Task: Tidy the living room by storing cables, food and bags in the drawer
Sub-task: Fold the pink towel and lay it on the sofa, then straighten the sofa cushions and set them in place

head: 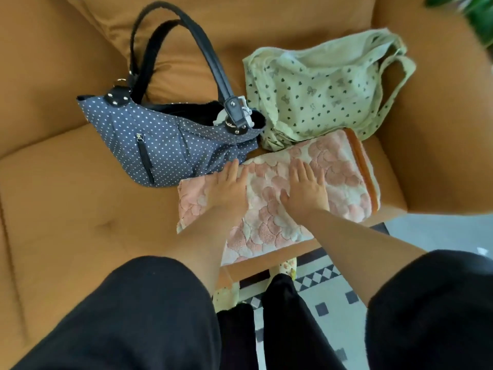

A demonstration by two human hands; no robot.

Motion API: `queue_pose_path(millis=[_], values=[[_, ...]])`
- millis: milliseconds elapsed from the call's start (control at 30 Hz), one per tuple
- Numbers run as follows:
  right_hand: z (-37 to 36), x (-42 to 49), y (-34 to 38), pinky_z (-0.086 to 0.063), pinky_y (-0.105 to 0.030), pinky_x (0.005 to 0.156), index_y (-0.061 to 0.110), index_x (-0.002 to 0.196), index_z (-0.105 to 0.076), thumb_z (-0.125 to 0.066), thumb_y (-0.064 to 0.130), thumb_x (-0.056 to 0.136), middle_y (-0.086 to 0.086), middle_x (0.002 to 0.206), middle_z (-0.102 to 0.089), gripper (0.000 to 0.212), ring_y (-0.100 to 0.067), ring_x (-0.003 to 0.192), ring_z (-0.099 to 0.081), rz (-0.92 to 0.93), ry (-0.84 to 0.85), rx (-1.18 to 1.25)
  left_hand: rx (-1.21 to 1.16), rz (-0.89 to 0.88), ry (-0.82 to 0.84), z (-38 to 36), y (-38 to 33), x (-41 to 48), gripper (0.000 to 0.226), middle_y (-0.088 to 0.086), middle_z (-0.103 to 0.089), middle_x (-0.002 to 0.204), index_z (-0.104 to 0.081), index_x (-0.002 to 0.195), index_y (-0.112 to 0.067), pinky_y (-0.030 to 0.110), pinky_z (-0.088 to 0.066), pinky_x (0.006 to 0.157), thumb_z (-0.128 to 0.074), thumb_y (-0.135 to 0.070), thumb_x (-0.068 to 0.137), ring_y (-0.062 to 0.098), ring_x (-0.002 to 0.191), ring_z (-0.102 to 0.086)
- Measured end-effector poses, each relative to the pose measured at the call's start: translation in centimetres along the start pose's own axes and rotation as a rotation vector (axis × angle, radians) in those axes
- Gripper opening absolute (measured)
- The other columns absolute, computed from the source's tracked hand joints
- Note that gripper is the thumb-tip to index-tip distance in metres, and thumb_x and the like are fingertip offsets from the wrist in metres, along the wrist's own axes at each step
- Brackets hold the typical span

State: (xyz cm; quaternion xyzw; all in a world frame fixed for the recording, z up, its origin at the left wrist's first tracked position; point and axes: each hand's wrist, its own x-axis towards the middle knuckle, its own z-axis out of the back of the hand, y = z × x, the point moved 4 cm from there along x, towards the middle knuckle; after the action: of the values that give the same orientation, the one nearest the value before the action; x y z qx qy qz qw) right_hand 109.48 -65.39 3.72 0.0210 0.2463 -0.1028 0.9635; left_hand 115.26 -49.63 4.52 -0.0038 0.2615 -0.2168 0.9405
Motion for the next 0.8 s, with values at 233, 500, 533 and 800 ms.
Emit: queue_pose_path(millis=[233, 500, 533, 800], values=[[0.7, -9.2, -2.5, 0.0, -0.047, 0.116, 0.011, 0.149, -0.013, -0.033, 0.045, 0.097, -0.01, 0.158, -0.008, 0.065, -0.026, 0.146, -0.004, -0.264, -0.012, 0.23, 0.197, -0.297, 0.034, 1.7, -5.5, -4.6, 0.067, 0.011, 0.009, 0.159, -0.001, 0.153, -0.018, 0.047, -0.011, 0.118, -0.039, -0.018, 0.098, 0.026, 0.147, 0.002], [-1.6, -21.6, -5.3, -0.006, -0.048, 0.118, 0.01, 0.148, -0.013, -0.039, 0.034, 0.095, -0.009, 0.156, -0.012, 0.064, -0.024, 0.145, -0.008, -0.542, -0.018, 0.418, 0.314, -0.544, 0.12, -0.4, -13.6, -12.8, 0.062, 0.01, -0.005, 0.158, -0.013, 0.15, -0.015, 0.045, -0.014, 0.116, -0.043, -0.015, 0.095, 0.028, 0.145, -0.007], [-2.0, -23.7, -6.2, -0.007, -0.047, 0.118, 0.009, 0.148, -0.013, -0.04, 0.034, 0.095, -0.01, 0.156, -0.012, 0.065, -0.025, 0.145, -0.008, -0.587, -0.013, 0.445, 0.32, -0.583, 0.134, -1.0, -15.3, -14.2, 0.063, 0.01, -0.006, 0.158, -0.013, 0.15, -0.015, 0.044, -0.017, 0.115, -0.043, -0.016, 0.095, 0.029, 0.144, -0.009], [-7.3, -40.5, -12.9, -0.012, -0.044, 0.117, 0.008, 0.146, -0.018, -0.044, 0.028, 0.093, -0.012, 0.152, -0.02, 0.062, -0.029, 0.141, -0.018, -0.999, -0.03, 0.691, 0.444, -0.853, 0.254, -5.0, -29.3, -23.5, 0.061, 0.008, 0.001, 0.16, -0.006, 0.152, -0.016, 0.044, -0.007, 0.117, -0.035, -0.016, 0.098, 0.026, 0.146, -0.005]])
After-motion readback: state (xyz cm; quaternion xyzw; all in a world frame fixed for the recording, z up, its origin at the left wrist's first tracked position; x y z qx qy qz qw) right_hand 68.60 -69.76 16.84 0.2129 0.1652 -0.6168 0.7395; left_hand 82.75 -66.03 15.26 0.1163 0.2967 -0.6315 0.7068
